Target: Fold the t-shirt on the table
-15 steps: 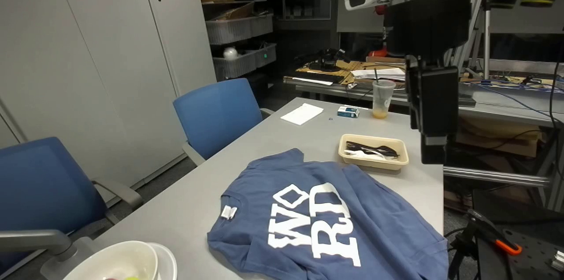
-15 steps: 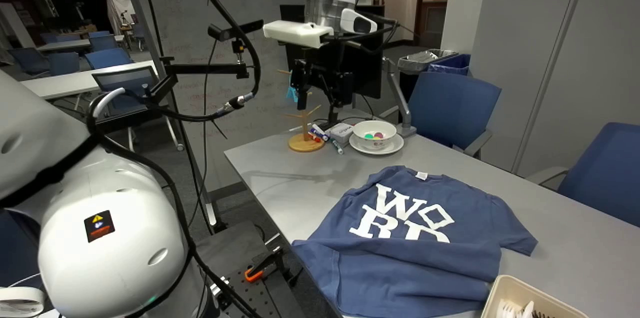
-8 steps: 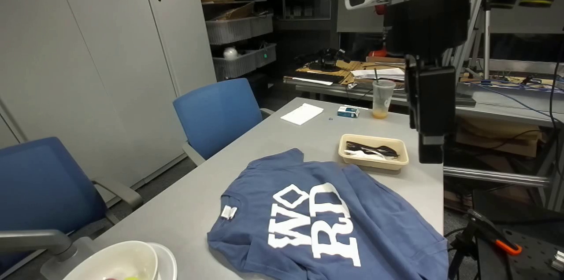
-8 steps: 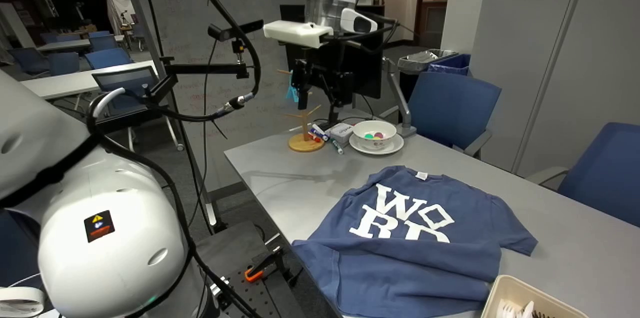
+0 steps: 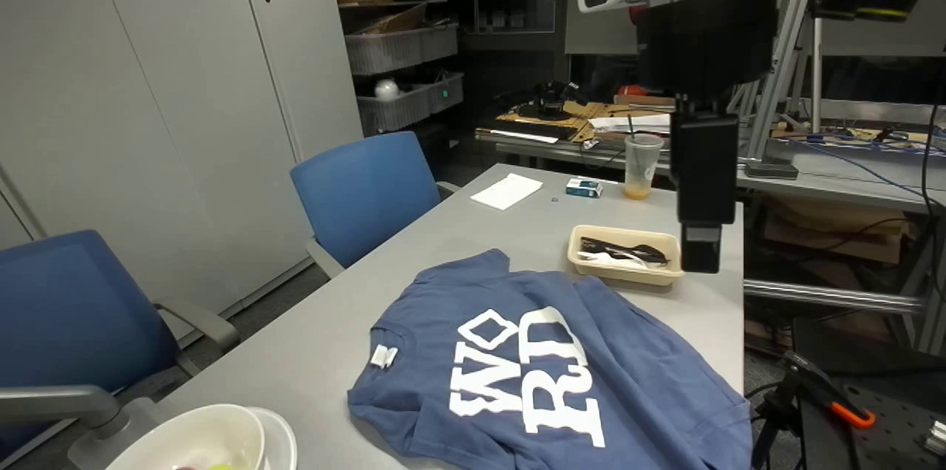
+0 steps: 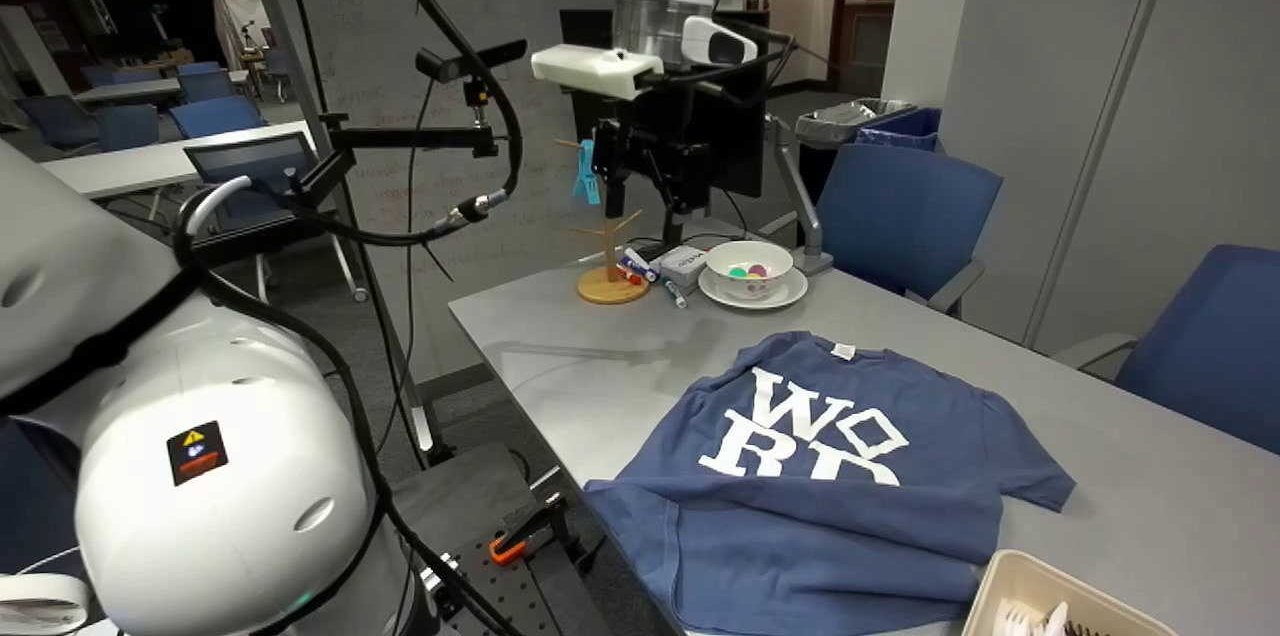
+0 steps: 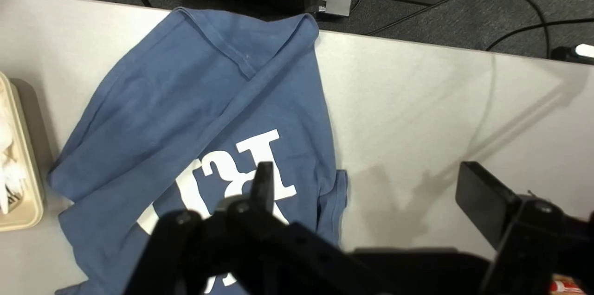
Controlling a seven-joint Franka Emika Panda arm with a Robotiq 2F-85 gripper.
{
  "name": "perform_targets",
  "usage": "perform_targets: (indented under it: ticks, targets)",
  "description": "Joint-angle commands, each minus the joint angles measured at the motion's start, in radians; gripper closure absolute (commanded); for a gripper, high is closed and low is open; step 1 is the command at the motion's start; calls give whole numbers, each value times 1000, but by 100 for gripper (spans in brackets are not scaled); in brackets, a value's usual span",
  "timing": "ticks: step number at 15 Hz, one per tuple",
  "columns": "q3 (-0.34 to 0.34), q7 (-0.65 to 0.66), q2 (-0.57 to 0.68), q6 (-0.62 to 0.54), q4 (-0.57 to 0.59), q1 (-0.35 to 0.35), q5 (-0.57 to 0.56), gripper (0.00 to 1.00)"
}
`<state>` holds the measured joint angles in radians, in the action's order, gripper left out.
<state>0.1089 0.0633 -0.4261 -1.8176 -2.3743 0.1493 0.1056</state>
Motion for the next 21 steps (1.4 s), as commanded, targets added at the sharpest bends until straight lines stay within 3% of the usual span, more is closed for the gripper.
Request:
perform_targets:
  ticks: [1, 8, 9, 15, 17, 18, 21]
  targets:
    - [8, -1, 0, 2, 1, -9, 3, 0]
    - [8, 1, 0, 2, 0, -9, 3, 0]
    - [-44, -55, 44, 115, 164, -46, -37, 0]
    - [-135, -72, 211, 156, 436, -125, -44, 0]
    - [-149, -55, 275, 185, 505, -143, -37, 0]
    - [-138, -57, 177, 117, 390, -138, -36, 0]
    - [-146, -56, 258, 134, 459, -149, -37, 0]
